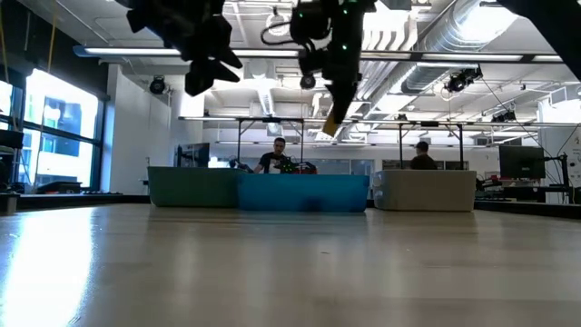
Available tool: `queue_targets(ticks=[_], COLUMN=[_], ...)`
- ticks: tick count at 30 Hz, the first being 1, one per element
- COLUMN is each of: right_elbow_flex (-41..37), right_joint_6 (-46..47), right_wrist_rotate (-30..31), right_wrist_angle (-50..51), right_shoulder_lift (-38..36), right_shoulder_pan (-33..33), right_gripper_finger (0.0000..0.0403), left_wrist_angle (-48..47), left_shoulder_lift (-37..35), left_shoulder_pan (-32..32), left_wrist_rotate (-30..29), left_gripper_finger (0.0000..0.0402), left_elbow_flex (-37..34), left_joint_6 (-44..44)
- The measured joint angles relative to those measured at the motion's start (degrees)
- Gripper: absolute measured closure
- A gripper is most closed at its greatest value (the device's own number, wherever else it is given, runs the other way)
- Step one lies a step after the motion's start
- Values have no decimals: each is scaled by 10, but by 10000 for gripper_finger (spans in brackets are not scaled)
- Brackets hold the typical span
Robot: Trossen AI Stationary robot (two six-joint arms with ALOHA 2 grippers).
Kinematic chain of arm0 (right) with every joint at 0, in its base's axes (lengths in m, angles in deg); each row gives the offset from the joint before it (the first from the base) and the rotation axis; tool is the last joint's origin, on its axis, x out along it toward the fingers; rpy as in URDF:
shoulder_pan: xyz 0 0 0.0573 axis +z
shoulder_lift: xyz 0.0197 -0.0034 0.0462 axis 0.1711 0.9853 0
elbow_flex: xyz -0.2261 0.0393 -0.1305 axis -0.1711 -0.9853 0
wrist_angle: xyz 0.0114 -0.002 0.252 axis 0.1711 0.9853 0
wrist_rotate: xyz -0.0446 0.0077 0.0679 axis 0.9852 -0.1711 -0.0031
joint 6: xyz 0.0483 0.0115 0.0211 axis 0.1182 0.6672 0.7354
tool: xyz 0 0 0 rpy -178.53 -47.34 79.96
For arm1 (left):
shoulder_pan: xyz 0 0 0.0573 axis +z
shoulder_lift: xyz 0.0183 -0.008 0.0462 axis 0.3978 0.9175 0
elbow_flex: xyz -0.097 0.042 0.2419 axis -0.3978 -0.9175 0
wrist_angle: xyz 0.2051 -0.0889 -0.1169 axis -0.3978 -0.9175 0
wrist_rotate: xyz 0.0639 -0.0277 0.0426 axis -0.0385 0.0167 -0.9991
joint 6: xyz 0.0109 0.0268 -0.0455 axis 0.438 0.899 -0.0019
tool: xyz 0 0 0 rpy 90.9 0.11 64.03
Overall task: Sort & place blocks by color
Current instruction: Put the yellow block into the white bin
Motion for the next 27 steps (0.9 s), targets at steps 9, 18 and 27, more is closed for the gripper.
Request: queue_targets(ticks=[9,18,27], right_elbow_flex=[0,-96,-194], right_joint_6=[61,76,56], right_wrist_rotate=[2,-3,-52], right_wrist_angle=[62,73,29], right_shoulder_lift=[0,-12,-22], right_shoulder_pan=[-94,-180,-238], right_gripper_finger=[373,373,373], left_wrist_angle=[44,90,107], left_shoulder_lift=[0,0,0], left_shoulder_pan=[18,22,22], left_wrist_rotate=[-1,-2,-25], left_gripper_finger=[284,284,284], left_elbow_flex=[0,0,0], left_joint_6=[0,0,0])
